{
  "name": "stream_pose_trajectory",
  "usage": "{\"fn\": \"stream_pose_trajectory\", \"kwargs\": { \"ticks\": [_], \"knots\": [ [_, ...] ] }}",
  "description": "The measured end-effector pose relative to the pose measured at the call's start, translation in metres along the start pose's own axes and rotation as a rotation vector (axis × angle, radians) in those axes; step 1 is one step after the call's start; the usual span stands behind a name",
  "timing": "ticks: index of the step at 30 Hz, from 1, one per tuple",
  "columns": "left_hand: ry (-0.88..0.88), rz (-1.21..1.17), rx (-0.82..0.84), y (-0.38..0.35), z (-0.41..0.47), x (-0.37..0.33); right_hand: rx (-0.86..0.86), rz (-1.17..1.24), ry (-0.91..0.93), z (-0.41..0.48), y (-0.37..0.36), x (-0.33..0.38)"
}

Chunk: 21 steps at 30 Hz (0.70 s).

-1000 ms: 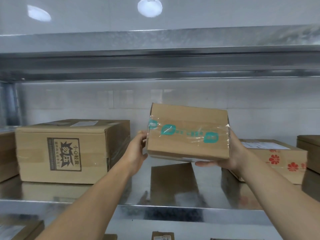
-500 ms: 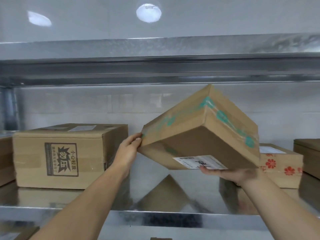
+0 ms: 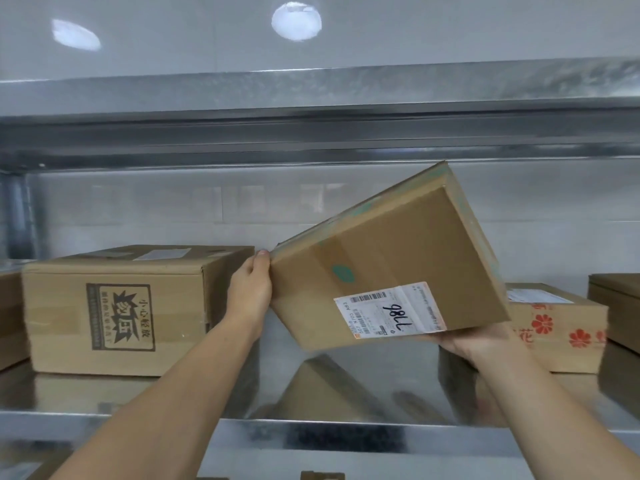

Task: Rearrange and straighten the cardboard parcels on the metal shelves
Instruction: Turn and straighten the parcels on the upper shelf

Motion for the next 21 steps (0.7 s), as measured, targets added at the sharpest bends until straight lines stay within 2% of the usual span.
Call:
{"fn": "stream_pose_trajectory", "kwargs": {
  "ticks": [3,7,11,14,21],
  "knots": [
    [-0.027,0.132,-0.085,0.013,0.001,-0.005,-0.124,0.010,0.048,0.006,0.014,0.014],
    [-0.059,0.233,-0.118,0.017,0.005,-0.011,-0.050,-0.007,0.094,-0.005,0.000,0.015],
    [-0.044,0.131,-0.115,0.017,0.010,-0.010,-0.073,-0.088,0.139,-0.002,0.003,0.020],
    [-0.041,-0.005,-0.135,0.021,0.014,-0.011,-0.190,-0.136,0.163,0.000,0.017,0.024],
    [-0.024,-0.083,-0.082,0.010,0.018,-0.023,-0.431,-0.632,0.153,0.012,0.042,0.027]
  ]
}}
Point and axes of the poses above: each hand's wrist, its own z-axis towards the middle knuckle, its own y-axis out of the back of the hand, x = y × z, the point moved 10 cm from there along z, towards the middle knuckle, and after that the axes turned 1 degree about -z, right-handed, at the moved point
